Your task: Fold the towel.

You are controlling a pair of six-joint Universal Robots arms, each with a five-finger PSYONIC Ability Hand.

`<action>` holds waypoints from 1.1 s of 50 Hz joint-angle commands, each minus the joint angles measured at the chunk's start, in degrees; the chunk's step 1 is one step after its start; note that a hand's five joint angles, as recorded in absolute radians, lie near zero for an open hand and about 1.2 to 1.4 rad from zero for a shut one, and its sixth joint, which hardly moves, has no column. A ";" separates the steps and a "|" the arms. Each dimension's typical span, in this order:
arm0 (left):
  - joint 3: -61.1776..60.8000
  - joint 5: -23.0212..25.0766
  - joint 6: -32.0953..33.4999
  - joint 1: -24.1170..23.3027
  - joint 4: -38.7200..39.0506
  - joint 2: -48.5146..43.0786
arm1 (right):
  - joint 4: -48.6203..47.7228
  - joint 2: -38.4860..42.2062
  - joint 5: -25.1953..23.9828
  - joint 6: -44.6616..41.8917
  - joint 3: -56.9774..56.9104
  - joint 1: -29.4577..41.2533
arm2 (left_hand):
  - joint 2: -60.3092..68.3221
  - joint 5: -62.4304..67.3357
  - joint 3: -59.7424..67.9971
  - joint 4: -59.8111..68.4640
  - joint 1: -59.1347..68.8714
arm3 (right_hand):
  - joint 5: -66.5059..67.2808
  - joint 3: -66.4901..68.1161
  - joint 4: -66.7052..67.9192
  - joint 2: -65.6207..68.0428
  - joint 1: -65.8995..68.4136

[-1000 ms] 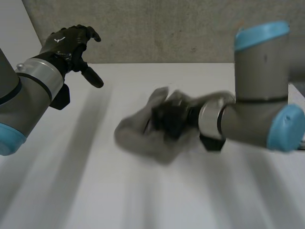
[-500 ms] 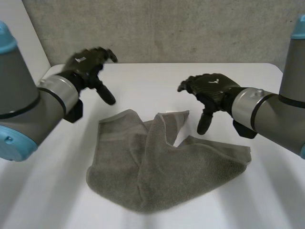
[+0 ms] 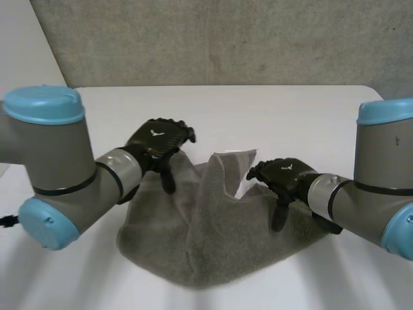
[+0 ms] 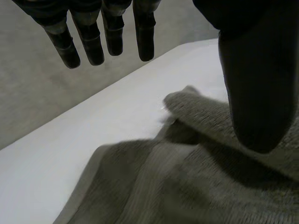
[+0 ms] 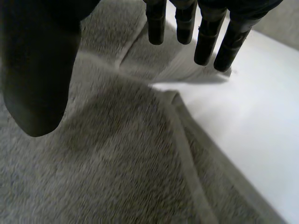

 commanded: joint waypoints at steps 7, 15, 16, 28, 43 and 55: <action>11.23 5.70 8.69 -4.72 0.38 -10.61 | -3.53 -1.29 0.05 0.03 8.95 -4.40 | -3.15 -2.70 -3.78 -3.73 -4.47 | 5.31 5.03 4.55 5.47 5.47; 19.85 5.70 14.22 -5.42 -4.45 -18.61 | -8.11 -2.70 0.05 0.03 14.85 -4.84 | -0.80 -0.35 -1.43 -1.38 -2.12 | 11.20 10.93 10.44 11.36 11.36; 21.59 5.70 15.01 -5.42 -5.93 -20.26 | -8.63 -2.70 -0.04 0.03 15.46 -4.93 | -0.13 0.32 -0.76 -0.71 -1.45 | 13.20 12.92 12.44 13.36 13.36; 27.32 4.38 20.38 -5.42 -9.02 -25.02 | -8.98 -2.70 -0.74 0.12 16.79 -5.19 | 20.06 20.51 19.43 19.48 18.74 | 42.49 42.21 41.73 42.65 42.65; 27.14 4.56 22.48 -5.51 -9.11 -26.34 | -7.76 -4.71 -4.78 -0.23 18.72 -5.63 | 48.13 48.58 47.50 47.55 46.81 | 66.48 66.21 65.72 66.65 66.64; 26.79 4.47 27.58 -5.51 -9.11 -25.90 | 0.68 -8.50 -6.28 -7.71 18.55 -6.16 | 0.89 1.34 0.26 0.31 -0.43 | 33.41 33.13 32.65 33.57 33.57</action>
